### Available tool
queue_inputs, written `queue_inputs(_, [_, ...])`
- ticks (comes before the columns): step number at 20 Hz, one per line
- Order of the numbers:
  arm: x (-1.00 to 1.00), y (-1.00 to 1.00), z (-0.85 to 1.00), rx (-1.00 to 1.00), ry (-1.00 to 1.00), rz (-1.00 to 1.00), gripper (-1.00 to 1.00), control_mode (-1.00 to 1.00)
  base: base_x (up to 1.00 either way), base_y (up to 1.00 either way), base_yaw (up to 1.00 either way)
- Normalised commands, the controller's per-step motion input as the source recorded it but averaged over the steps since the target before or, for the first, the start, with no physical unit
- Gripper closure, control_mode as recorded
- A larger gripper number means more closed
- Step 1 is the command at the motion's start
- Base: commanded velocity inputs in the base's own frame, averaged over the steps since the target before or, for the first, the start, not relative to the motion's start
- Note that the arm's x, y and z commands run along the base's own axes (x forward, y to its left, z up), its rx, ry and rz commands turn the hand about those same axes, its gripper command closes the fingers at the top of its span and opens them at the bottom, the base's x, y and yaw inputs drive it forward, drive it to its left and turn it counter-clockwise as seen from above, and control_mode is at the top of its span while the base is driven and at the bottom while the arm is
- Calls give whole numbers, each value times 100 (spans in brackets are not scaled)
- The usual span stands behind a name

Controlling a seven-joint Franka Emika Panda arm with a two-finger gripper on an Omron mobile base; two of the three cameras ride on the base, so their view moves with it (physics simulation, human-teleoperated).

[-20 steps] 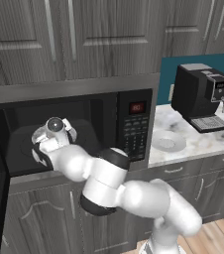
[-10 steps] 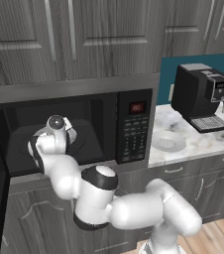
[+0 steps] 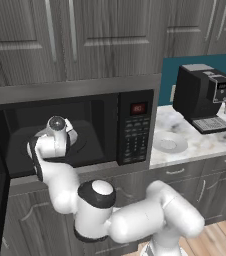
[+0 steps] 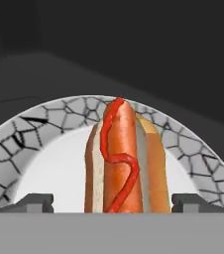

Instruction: Pick the hot dog from the counter and place it in the microwave.

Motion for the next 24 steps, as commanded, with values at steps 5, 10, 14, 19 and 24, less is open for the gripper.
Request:
queue_inputs(5, [-61, 0, 1, 1, -11, -5, -100, -100, 0, 0, 0])
queue_inputs(10, [-92, 0, 13, 3, -13, -9, -100, -100, 0, 0, 0])
queue_inputs(14, [-100, -12, 58, 2, -21, -16, -100, -100, 0, 0, 0])
queue_inputs(19, [-100, -35, 80, 5, -5, -22, -100, -100, 0, 0, 0])
queue_inputs(24, [-100, -47, 98, 21, 16, -26, -100, -100, 0, 0, 0])
